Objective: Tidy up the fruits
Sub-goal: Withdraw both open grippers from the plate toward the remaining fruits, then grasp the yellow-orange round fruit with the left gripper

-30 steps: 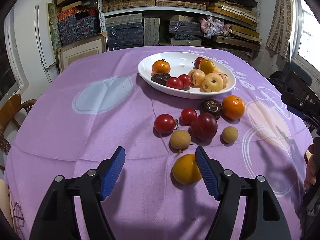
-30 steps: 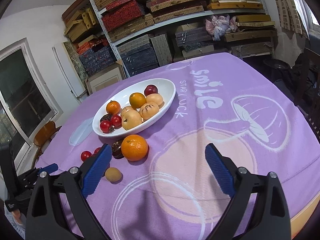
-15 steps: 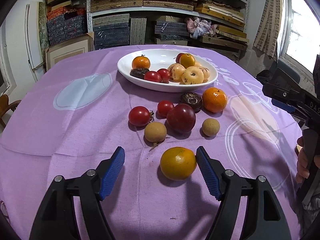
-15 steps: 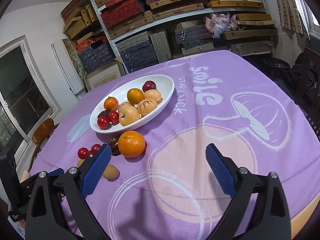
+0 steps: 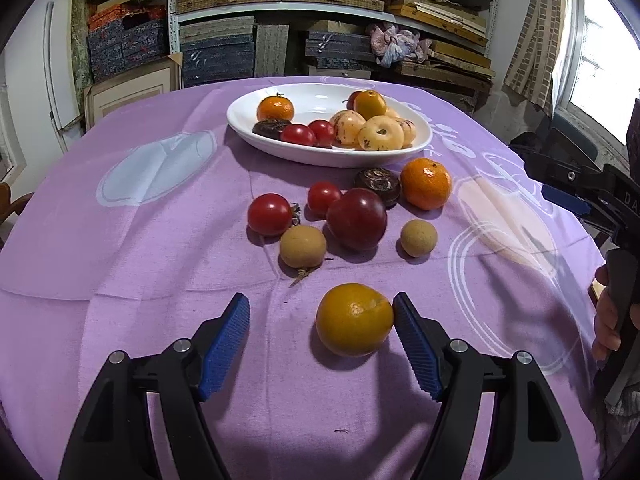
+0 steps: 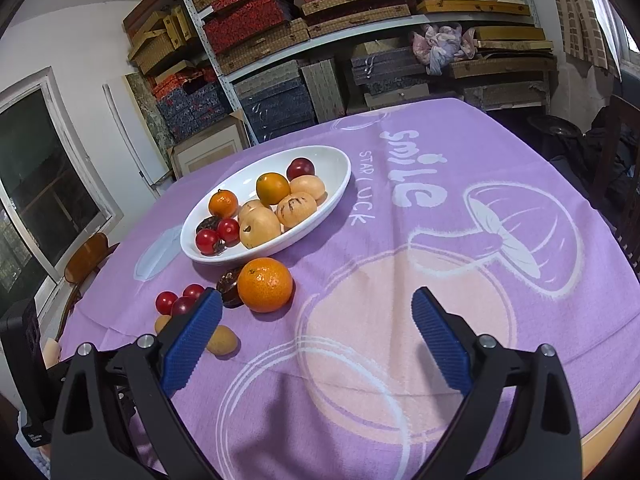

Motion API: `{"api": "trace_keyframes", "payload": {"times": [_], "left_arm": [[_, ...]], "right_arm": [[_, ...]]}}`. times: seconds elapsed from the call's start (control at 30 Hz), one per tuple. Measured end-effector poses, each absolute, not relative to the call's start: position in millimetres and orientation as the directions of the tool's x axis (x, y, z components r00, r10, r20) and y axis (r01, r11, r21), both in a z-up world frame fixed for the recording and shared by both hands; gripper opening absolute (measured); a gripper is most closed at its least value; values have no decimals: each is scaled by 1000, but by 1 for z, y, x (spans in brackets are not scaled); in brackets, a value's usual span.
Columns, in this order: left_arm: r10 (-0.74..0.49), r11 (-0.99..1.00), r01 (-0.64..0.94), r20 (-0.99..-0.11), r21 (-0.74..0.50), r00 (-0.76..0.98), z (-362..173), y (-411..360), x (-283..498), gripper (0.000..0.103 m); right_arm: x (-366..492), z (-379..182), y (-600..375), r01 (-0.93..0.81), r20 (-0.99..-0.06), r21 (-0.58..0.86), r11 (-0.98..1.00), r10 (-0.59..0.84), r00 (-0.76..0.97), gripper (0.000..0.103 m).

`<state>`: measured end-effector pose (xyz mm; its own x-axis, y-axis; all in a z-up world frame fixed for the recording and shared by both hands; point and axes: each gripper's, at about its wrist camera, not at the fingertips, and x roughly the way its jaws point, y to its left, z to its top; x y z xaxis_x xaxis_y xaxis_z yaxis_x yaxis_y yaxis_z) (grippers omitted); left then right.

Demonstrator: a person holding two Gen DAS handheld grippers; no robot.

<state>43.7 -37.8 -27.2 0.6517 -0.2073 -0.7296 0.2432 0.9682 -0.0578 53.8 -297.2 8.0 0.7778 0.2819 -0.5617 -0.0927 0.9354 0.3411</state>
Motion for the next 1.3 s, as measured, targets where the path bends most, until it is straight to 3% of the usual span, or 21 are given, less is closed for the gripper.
{"api": "trace_keyframes", "payload": {"times": [0.2,0.53,0.8,1.17,1.3], "left_arm": [[-187,976,203,-752,-71,632,-31,-24,46,75],[-267,958,255,-731,-131,629,-29,-22,41,73],[-283,947,296,-758,-124,588,-34,-32,40,60],[-279,934,349,-768,-77,576,-37,-39,21,59],[-278,931,357,-773,-72,570,-36,-38,19,49]], "right_arm": [[54,8,-297,-92,-561,342,935,282,779,94],[54,7,-294,-97,-566,337,936,284,774,94],[54,7,-293,-98,-567,336,937,284,773,94],[54,1,-286,-114,-577,320,941,289,764,94],[55,1,-286,-114,-581,315,942,286,762,94]]}}
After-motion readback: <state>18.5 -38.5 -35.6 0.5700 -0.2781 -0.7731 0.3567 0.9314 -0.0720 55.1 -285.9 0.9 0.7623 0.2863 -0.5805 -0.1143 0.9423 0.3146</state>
